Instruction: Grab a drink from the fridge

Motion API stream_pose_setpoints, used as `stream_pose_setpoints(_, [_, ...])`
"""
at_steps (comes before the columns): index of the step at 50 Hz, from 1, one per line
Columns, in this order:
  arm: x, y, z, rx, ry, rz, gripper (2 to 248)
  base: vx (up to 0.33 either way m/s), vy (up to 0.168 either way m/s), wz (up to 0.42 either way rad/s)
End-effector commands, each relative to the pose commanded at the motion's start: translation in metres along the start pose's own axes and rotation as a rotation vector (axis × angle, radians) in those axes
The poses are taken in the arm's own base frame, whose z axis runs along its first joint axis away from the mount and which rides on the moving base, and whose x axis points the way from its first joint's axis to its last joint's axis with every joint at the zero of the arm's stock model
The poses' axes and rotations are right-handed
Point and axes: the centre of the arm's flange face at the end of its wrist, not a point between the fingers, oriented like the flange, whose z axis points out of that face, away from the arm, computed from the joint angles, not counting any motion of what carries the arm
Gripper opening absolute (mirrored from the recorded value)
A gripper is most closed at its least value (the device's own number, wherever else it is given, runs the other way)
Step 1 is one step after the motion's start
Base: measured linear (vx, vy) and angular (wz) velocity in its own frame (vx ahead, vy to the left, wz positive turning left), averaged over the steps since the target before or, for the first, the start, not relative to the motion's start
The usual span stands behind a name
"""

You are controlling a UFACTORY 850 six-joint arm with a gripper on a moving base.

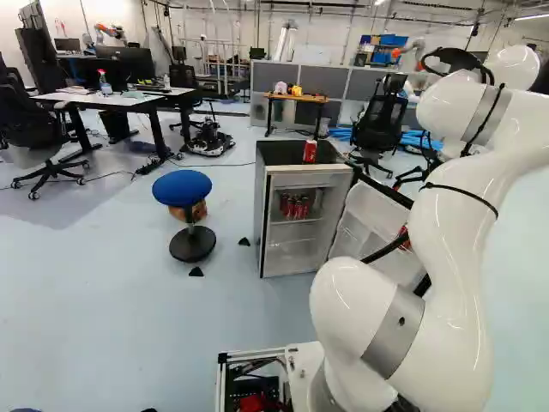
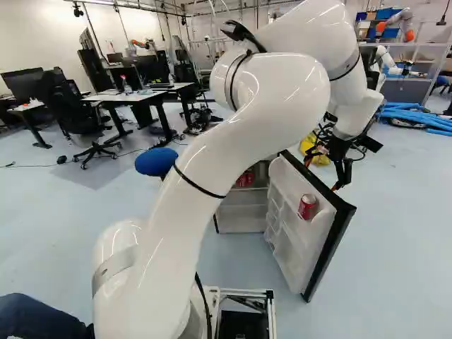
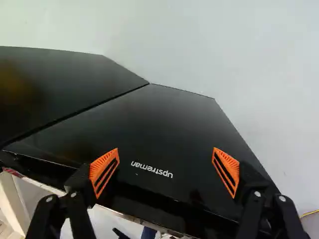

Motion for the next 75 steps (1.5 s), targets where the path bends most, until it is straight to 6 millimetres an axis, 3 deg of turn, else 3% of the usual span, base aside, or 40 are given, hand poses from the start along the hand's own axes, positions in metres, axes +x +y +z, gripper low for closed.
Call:
stream_pose_setpoints(39, [-0.022, 0.006, 0.002, -0.005, -0.035, 0.01, 247, 0.0, 0.0, 0.0])
stream_pose_setpoints(75, [-0.052, -0.002, 0.007, -0.012, -0.08, 0.0, 247, 0.0, 0.0, 0.0])
